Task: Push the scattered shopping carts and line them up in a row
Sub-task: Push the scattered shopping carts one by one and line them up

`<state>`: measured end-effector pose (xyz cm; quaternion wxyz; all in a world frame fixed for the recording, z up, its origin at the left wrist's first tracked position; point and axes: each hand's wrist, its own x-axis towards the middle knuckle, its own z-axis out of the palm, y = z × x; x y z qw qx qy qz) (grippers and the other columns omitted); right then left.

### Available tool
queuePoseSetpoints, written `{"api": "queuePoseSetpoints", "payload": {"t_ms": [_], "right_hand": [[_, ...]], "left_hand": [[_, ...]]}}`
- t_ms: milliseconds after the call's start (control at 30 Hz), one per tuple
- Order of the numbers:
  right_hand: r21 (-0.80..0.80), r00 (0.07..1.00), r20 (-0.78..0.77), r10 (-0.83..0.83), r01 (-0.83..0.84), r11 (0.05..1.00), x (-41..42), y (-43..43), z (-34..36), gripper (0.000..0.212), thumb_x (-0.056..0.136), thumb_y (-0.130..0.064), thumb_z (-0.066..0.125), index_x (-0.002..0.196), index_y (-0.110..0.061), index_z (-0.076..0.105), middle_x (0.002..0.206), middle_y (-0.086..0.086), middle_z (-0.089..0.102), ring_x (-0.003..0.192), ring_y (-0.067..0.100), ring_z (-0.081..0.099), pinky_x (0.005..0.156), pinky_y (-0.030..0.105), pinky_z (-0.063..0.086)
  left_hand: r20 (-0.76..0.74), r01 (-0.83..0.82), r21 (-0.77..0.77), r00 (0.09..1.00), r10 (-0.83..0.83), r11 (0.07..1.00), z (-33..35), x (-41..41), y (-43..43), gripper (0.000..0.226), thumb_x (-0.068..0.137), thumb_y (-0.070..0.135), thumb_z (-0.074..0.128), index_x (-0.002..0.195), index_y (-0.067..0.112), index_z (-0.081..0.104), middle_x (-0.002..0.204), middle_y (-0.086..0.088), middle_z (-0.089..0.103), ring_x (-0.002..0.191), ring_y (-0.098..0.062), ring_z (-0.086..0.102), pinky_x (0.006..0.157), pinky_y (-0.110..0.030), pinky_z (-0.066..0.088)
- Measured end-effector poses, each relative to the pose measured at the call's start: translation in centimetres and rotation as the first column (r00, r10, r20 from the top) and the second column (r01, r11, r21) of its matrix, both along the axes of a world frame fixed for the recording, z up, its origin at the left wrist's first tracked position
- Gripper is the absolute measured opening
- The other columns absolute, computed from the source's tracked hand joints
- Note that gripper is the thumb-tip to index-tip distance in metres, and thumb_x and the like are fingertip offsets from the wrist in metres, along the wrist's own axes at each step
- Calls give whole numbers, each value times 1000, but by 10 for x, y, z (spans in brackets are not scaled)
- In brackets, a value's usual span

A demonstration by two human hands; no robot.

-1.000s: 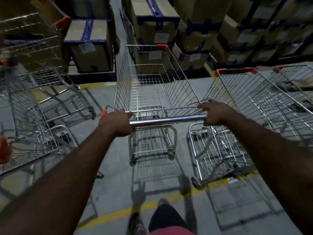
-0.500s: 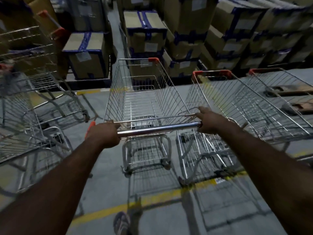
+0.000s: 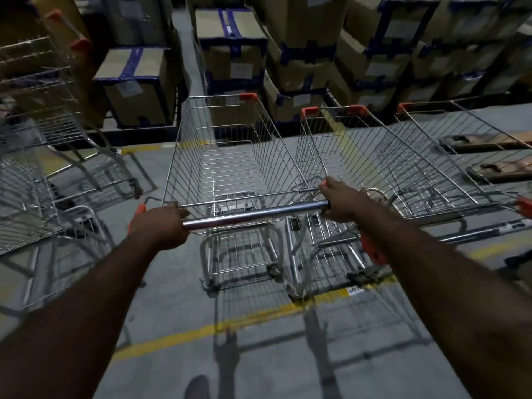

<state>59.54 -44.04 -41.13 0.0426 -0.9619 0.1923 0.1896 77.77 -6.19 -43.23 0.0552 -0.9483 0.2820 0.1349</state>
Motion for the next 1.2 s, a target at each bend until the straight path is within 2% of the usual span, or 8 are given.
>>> {"api": "queuePoseSetpoints", "payload": {"t_ms": [200, 367, 600, 700, 767, 900, 1033, 1200], "right_hand": [[93, 997, 63, -53, 47, 995, -13, 1, -8, 92, 93, -32, 71, 162, -21, 10, 170, 2, -11, 154, 33, 17, 121, 58, 25], [78, 992, 95, -86, 79, 994, -21, -3, -18, 102, 91, -43, 71, 162, -23, 1, 170, -1, -6, 153, 31, 21, 116, 70, 22], [95, 989, 105, -108, 98, 991, -38, -4, -21, 106, 88, -37, 75, 161, -18, 1, 171, -1, -2, 152, 30, 25, 115, 71, 25], [61, 990, 86, -114, 109, 992, -47, 5, -17, 104, 92, -37, 71, 162, -16, -3, 171, 1, -6, 154, 29, 20, 118, 69, 17], [50, 988, 98, -117, 112, 992, -53, 11, -16, 103, 92, -37, 71, 162, -14, 0, 171, 5, 1, 150, 31, 30, 118, 68, 19], [34, 977, 149, -154, 151, 988, -65, 18, -15, 102, 90, -38, 73, 160, -10, 5, 159, 15, 34, 133, 35, 51, 117, 61, 30], [-38, 983, 133, -124, 130, 991, -74, 25, -11, 103, 91, -40, 71, 161, -9, 3, 162, 13, 31, 144, 32, 39, 118, 66, 14], [-134, 987, 129, -91, 108, 985, -84, 33, -11, 94, 93, -46, 66, 160, -10, 11, 165, 13, 25, 153, 33, 19, 118, 71, 9]], "left_hand": [[4, -5, 6, 1000, 5, 1000, -4, -7, 1, 42, 87, 46, 54, 128, 41, 57, 141, 13, 53, 123, -14, 58, 117, -57, 16], [17, 5, 15, 1000, -6, 1000, -7, -15, 0, 37, 86, 47, 50, 122, 42, 59, 135, 12, 55, 119, -13, 60, 116, -60, 17], [7, 4, -7, 1000, -4, 1000, -4, -35, 0, 29, 87, 47, 52, 114, 43, 60, 131, 15, 56, 117, -11, 59, 116, -58, 21], [8, 8, -3, 1000, -8, 1000, -3, -39, 5, 27, 87, 46, 53, 112, 42, 62, 133, 15, 55, 117, -10, 59, 116, -58, 21], [14, 11, 4, 1000, -11, 1000, -3, -43, 7, 31, 88, 46, 53, 116, 42, 62, 137, 14, 53, 119, -11, 58, 116, -58, 21], [5, 4, 13, 1000, -4, 1000, -1, -54, 10, 34, 88, 46, 49, 119, 43, 62, 146, 13, 48, 122, -11, 57, 116, -57, 17], [-7, -12, 0, 1000, 12, 1000, -1, -63, 16, 34, 86, 46, 48, 117, 44, 62, 147, 14, 47, 122, -11, 58, 117, -57, 17], [10, -8, -5, 1000, 9, 1000, -3, -73, 21, 33, 88, 49, 48, 117, 42, 63, 141, 12, 51, 119, -12, 60, 116, -57, 19]]}}
